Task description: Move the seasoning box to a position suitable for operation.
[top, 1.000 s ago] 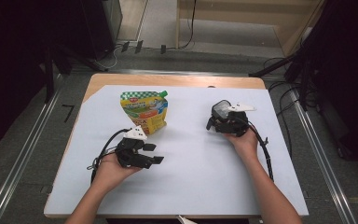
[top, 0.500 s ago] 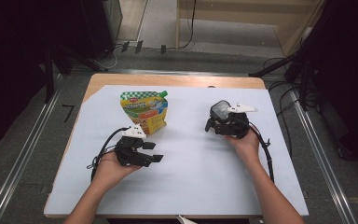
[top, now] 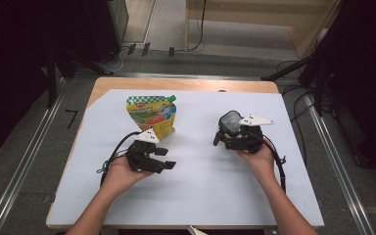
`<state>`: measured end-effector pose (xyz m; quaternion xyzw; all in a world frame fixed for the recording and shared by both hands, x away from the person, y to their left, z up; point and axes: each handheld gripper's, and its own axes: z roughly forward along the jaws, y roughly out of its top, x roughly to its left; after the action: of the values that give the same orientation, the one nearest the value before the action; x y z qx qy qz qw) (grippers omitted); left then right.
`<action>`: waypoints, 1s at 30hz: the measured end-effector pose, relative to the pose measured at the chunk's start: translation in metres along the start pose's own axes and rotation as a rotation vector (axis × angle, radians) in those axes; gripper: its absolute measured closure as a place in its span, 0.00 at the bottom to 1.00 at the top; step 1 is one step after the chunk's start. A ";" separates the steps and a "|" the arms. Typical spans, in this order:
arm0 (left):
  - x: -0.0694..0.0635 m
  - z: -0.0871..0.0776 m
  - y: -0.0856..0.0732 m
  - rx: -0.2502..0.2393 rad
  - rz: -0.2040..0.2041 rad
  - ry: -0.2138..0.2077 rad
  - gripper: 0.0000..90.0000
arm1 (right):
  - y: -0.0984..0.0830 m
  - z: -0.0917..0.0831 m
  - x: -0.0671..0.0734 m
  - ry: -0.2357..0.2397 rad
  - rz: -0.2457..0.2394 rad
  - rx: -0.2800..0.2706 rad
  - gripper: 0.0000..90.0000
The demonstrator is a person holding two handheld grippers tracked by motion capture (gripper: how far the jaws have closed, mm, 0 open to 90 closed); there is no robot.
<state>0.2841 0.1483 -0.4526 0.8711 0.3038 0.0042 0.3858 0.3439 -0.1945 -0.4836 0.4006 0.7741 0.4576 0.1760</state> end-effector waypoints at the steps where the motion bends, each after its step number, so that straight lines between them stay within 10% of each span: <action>1: 0.000 0.000 0.001 0.000 0.000 -0.003 0.44 | -0.001 -0.003 0.002 0.006 -0.007 0.002 0.17; 14: 0.000 0.003 0.004 0.000 0.004 -0.008 0.45 | -0.017 -0.018 0.034 0.055 -0.062 0.051 0.17; 30: 0.000 0.006 0.003 0.007 0.004 -0.009 0.45 | -0.024 0.010 0.078 0.159 -0.107 0.072 0.17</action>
<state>0.2871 0.1424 -0.4545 0.8731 0.3002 0.0002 0.3841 0.2909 -0.1346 -0.5019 0.3273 0.8217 0.4498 0.1238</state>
